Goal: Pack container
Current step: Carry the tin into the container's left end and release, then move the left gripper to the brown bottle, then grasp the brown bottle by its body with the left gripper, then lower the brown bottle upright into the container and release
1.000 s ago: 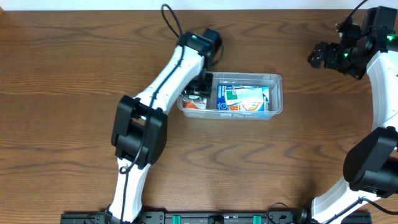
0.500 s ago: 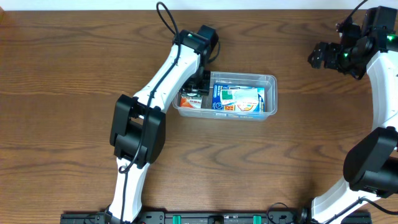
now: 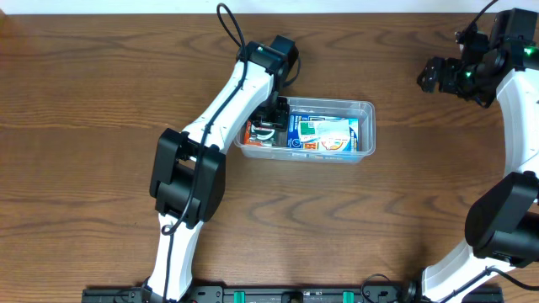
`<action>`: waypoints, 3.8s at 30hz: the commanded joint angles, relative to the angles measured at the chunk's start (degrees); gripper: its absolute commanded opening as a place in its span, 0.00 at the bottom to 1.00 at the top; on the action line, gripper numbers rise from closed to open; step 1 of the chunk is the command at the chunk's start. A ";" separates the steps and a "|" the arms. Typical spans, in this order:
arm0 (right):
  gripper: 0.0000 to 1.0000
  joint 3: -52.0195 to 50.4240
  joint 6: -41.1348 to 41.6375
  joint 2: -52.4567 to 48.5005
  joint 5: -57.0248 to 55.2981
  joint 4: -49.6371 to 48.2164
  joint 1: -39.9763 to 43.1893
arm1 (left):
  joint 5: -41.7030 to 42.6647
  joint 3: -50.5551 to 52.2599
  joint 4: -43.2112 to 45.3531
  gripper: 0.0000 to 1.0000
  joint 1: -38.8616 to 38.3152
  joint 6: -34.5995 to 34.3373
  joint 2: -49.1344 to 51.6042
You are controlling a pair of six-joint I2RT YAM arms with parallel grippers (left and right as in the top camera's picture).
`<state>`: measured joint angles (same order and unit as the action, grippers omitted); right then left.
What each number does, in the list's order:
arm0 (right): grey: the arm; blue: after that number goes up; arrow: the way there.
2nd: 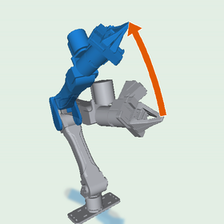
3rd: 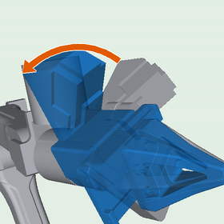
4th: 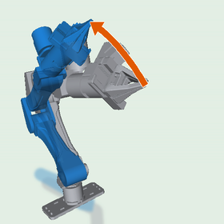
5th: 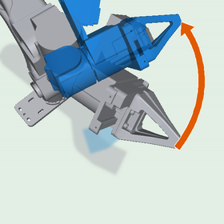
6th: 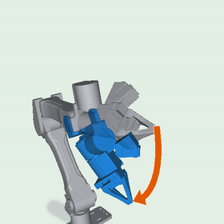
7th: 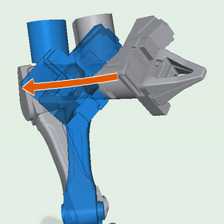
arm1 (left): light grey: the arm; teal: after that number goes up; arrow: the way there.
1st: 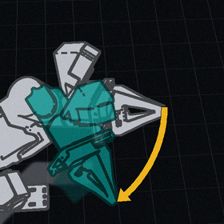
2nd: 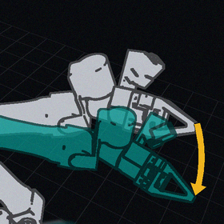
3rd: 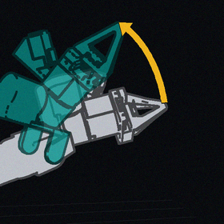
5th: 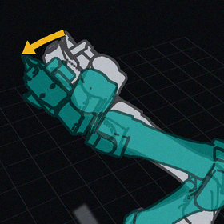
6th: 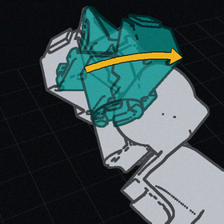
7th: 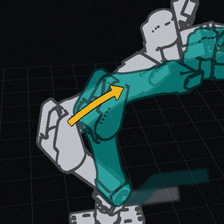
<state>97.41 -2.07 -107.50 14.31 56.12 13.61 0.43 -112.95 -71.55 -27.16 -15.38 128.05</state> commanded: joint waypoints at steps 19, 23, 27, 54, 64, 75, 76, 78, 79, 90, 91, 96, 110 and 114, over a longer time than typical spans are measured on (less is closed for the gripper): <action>0.99 0.24 0.33 -0.13 0.04 0.07 0.22 | -1.20 -2.54 -2.19 0.75 3.48 1.86 -7.96; 0.99 0.24 0.31 -0.13 0.04 0.07 0.22 | -5.92 -2.54 -6.34 0.75 4.46 -0.15 -11.43; 0.99 0.24 0.31 -0.13 0.04 0.07 0.22 | -8.61 -2.49 -11.26 0.75 7.21 -1.42 -12.24; 0.99 0.24 0.33 -0.13 0.04 0.07 0.22 | 0.02 19.96 -0.33 0.69 21.31 -2.67 -12.22; 0.99 0.24 0.31 -0.13 0.04 0.07 0.22 | 0.00 19.96 3.63 0.46 21.42 -2.43 -12.22; 0.99 0.24 0.31 -0.13 0.02 0.07 0.22 | -0.44 19.21 3.06 0.21 21.42 -2.23 -13.14; 0.99 0.24 0.33 -0.13 0.04 0.07 0.22 | -0.44 18.78 2.84 0.20 21.40 -2.23 -13.51; 0.99 0.24 0.31 -0.13 0.04 0.07 0.22 | -0.42 17.64 2.19 0.19 21.35 -2.25 -14.69; 0.99 0.24 0.31 -0.13 0.02 0.07 0.22 | -0.42 17.11 1.95 0.19 21.33 -2.25 -15.19; 0.99 0.24 0.31 -0.13 0.04 0.07 0.22 | -0.39 16.31 1.62 0.14 19.45 -1.49 -24.13; 0.99 0.24 0.31 -0.13 0.02 0.07 0.26 | -0.39 16.31 2.03 0.14 18.86 -0.44 -25.00; 0.99 0.24 0.31 -0.13 0.04 0.07 0.22 | -0.39 16.31 6.51 0.14 14.12 6.16 -30.29; 0.99 0.24 0.31 -0.13 0.02 0.07 0.20 | -0.42 16.39 14.73 0.14 -4.07 24.30 -31.87; 0.99 0.24 0.31 -0.13 0.02 0.20 0.22 | -0.42 16.50 14.86 0.14 -5.46 25.92 -30.25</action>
<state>97.41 -2.09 -107.50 14.31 56.12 13.61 0.30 -94.87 -56.97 -32.51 6.87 96.40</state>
